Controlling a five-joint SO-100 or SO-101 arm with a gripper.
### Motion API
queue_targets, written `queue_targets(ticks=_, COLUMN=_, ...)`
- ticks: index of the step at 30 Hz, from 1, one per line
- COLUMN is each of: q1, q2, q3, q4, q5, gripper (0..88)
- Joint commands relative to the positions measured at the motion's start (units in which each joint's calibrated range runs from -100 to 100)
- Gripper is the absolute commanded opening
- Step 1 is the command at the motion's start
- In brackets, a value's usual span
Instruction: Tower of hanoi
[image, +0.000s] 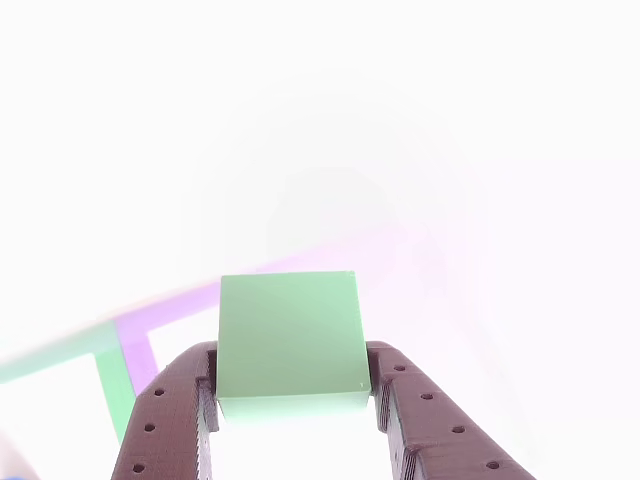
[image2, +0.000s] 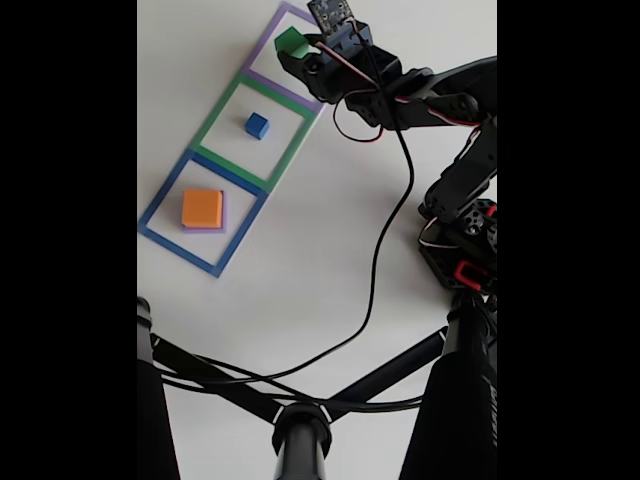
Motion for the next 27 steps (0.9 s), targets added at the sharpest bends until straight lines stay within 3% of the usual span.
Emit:
queue_targets(ticks=1, q1=-1.46, q2=-19.76, q3=-11.44, q4=33.39, q5=0.0, gripper=4.4)
queue_targets(ticks=6, q1=-4.34, q2=-25.66, q3=-35.26, q4=67.97, q5=0.0, gripper=4.4)
queue_targets(ticks=12, q1=-7.79, q2=-25.01, q3=-58.63, q4=93.31, q5=0.0, gripper=4.6)
queue_targets(ticks=17, q1=-12.1, q2=-26.06, q3=-64.99, q4=101.0, q5=0.0, gripper=4.3)
queue_targets(ticks=27, q1=-25.43, q2=-27.68, q3=-64.63, q4=100.44, q5=0.0, gripper=4.0)
